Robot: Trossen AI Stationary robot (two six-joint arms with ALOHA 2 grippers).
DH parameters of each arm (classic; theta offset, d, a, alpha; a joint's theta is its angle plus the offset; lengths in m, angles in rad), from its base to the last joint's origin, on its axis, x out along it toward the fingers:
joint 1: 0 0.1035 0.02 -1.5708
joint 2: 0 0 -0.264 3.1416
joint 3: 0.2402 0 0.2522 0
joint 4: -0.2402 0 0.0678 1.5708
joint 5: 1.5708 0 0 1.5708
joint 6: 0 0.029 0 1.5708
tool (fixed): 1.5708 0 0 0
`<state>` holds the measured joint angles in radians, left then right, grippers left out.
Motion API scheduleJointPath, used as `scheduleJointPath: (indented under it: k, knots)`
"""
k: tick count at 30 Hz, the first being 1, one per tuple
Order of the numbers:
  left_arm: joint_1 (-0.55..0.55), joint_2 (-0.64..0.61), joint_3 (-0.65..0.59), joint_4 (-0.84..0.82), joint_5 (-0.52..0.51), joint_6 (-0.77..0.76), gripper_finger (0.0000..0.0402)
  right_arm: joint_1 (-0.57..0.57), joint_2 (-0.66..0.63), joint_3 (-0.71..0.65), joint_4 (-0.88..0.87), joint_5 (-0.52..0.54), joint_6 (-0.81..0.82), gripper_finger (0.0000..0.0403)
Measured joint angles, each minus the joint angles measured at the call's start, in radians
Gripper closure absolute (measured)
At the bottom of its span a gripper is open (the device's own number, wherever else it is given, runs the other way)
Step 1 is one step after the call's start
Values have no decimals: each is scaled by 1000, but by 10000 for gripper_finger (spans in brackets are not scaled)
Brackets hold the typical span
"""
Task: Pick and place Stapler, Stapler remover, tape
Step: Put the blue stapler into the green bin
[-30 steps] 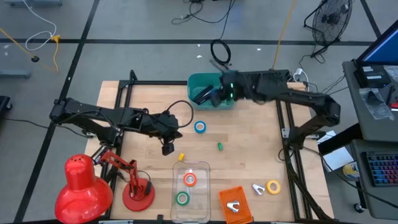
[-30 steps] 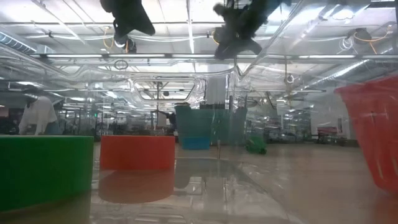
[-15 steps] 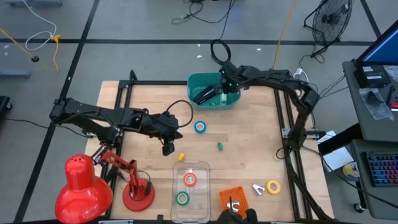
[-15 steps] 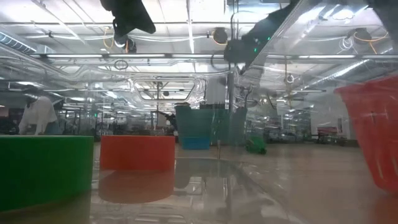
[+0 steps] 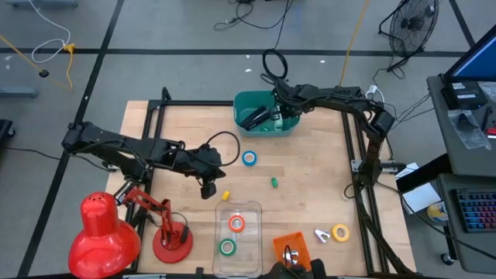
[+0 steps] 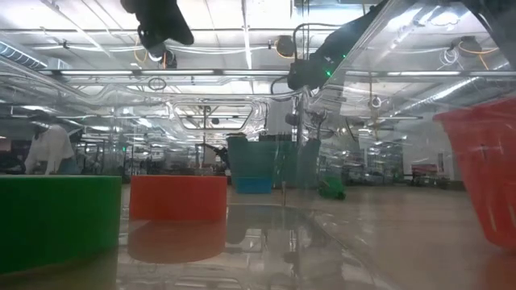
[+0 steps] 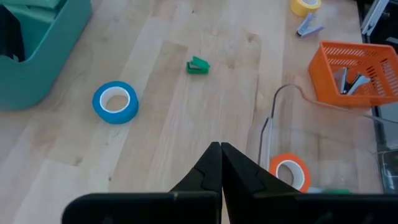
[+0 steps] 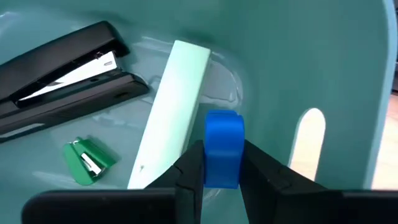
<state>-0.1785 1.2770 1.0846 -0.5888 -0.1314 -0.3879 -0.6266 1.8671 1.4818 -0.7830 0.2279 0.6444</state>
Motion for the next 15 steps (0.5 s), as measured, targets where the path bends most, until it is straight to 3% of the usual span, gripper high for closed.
scheduleJointPath:
  k: [15]
  knots:
    - [-2, 0, -24, 12, 0, -19, 401, -3, 0, 0, 30, 7, -29, 318]
